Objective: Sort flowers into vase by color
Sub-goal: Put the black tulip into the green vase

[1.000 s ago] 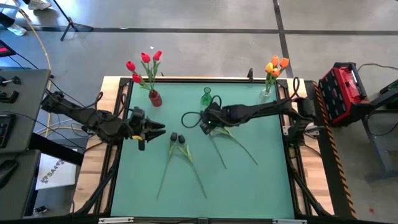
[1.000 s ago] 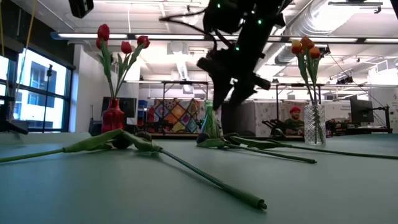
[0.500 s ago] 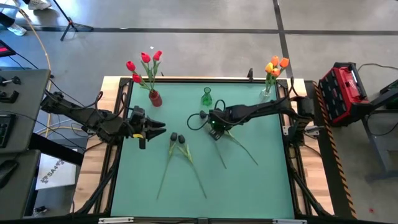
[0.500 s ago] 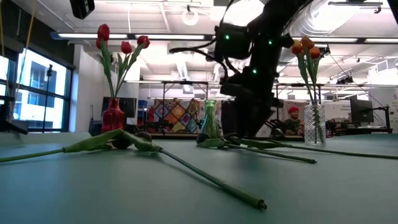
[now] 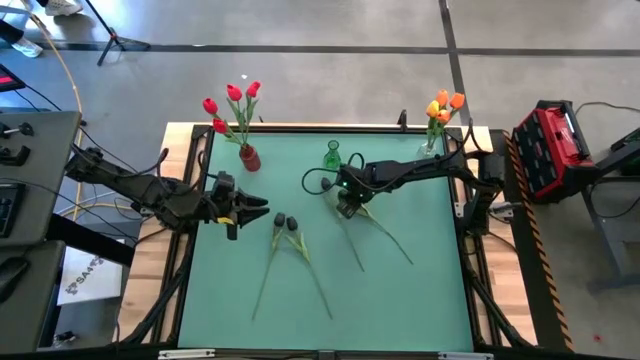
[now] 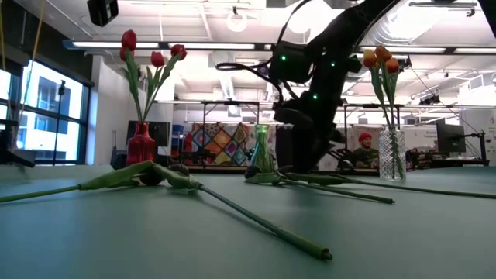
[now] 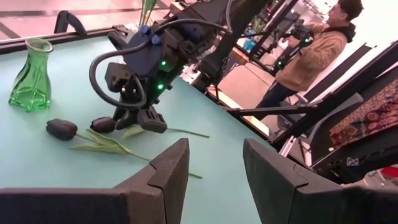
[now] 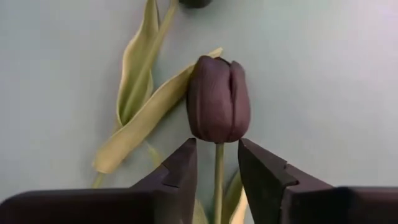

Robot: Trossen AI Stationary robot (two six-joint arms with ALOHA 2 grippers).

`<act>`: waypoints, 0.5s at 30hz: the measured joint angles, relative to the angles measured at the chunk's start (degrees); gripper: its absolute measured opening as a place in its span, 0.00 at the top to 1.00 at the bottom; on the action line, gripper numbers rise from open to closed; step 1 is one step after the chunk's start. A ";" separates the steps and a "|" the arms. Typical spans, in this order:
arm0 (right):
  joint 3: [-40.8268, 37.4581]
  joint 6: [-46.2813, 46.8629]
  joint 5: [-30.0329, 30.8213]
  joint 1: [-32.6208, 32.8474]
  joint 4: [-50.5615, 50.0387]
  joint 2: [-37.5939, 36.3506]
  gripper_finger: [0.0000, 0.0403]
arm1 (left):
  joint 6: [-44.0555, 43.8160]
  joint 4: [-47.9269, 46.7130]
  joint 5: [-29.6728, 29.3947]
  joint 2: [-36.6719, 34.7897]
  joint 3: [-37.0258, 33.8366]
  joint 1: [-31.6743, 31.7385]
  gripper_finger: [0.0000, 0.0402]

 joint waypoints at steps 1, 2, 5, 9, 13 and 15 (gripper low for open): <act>0.00 0.06 -0.08 0.00 0.23 0.00 0.75 | 0.00 -0.06 0.00 0.10 0.00 0.00 0.65; 0.00 0.14 0.05 0.00 0.21 0.00 0.76 | -0.04 -0.15 0.00 0.16 0.00 0.00 0.65; 0.00 0.05 0.03 0.00 -0.41 0.78 0.76 | -0.60 -0.09 0.00 0.47 0.00 0.00 0.65; 0.01 0.06 -0.58 0.10 -1.14 2.56 0.70 | -1.58 -0.08 0.09 0.48 0.00 -0.04 0.65; 0.22 0.29 -0.57 0.17 -0.78 3.32 0.64 | -2.07 0.00 0.26 0.48 0.00 -0.46 0.65; 0.20 1.15 -0.67 0.15 -0.58 3.37 0.65 | -2.62 -0.06 0.36 0.48 0.00 -0.69 0.65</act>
